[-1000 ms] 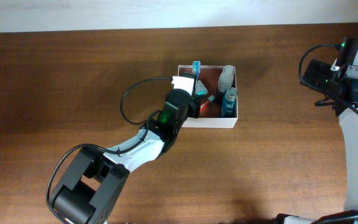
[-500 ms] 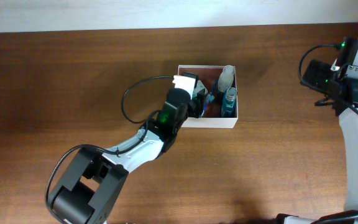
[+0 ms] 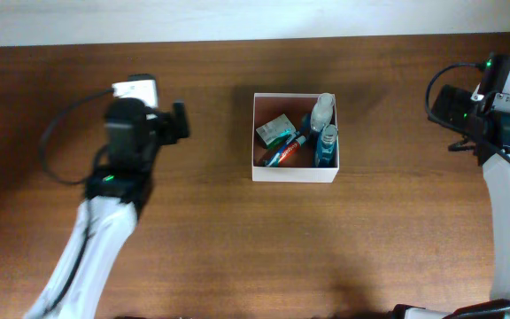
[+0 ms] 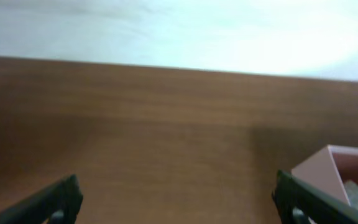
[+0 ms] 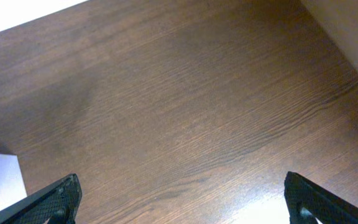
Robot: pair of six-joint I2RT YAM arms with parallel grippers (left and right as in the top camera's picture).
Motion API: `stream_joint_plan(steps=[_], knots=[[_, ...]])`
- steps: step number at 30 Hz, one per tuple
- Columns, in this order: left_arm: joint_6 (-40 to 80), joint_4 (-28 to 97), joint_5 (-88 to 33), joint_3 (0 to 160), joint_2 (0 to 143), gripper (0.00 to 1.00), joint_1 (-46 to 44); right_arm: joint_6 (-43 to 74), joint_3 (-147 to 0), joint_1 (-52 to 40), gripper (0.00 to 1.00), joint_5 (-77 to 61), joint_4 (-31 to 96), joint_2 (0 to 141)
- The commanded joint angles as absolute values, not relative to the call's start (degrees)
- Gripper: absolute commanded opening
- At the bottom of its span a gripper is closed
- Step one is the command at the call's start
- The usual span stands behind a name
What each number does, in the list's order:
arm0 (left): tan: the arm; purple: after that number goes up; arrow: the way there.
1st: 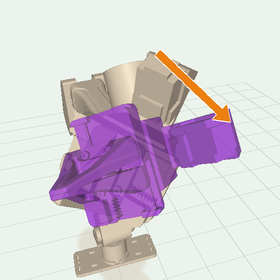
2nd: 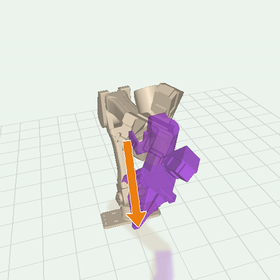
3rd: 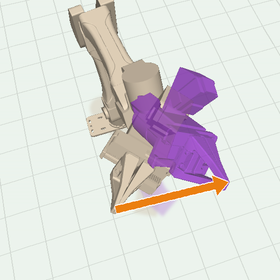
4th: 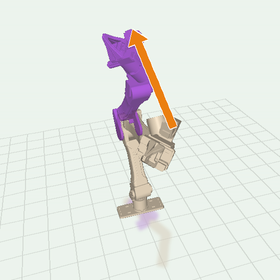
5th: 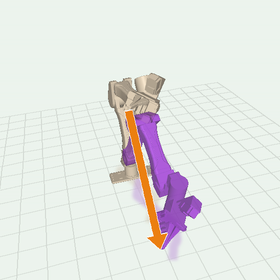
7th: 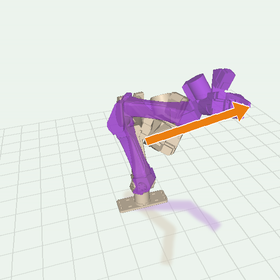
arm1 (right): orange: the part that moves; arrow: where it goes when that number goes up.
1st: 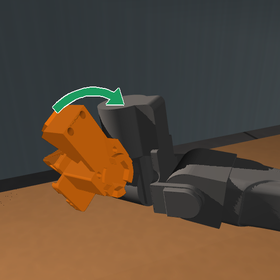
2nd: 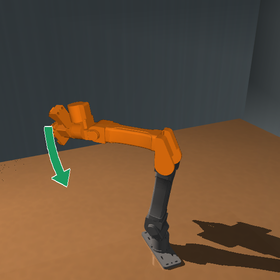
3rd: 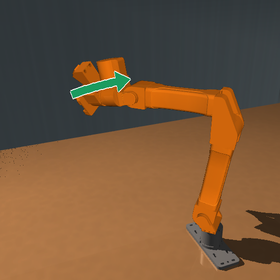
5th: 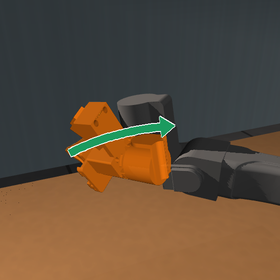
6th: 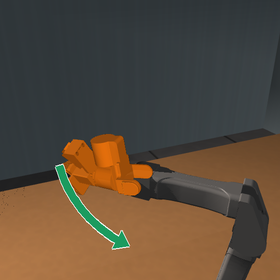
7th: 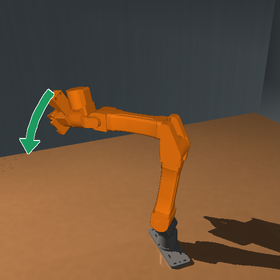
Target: Pack container
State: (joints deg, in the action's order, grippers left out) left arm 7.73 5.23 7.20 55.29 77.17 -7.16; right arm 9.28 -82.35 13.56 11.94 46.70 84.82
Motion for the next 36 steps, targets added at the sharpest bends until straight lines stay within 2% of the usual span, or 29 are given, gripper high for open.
stream_joint_plan(steps=[1, 11, 14, 17, 26, 36], knots=[[8.56, 9.54, -1.83, 55.37, 65.91, 0.99, -2.59, 9.93, -82.78, 13.54, 0.98, 12.27, 46.74, 84.97], [9.8, 12.51, -4.47, 46.7, 33.5, 0.99, -1.98, 9.93, -82.78, 13.54, 0.99, 12.25, 46.76, 84.97], [9.8, 12.49, 0.23, 42.11, 27.07, 0.99, -1.98, 9.93, -82.78, 13.54, 0.99, 12.27, 46.76, 84.97], [11.49, 12.51, 5.65, 36.32, 26.11, 0.99, -1.98, 9.93, -82.78, 13.54, 0.98, 12.27, 46.76, 84.97], [14.35, 3.38, 6.04, 21.5, 28.95, 0.99, -1.98, 9.93, -82.78, 13.54, 0.99, 12.27, 46.76, 84.97], [14.31, 7.11, 6.04, 20.34, 28.93, 0.99, -1.98, 9.93, -82.78, 13.54, 0.99, 12.27, 46.76, 84.97]])
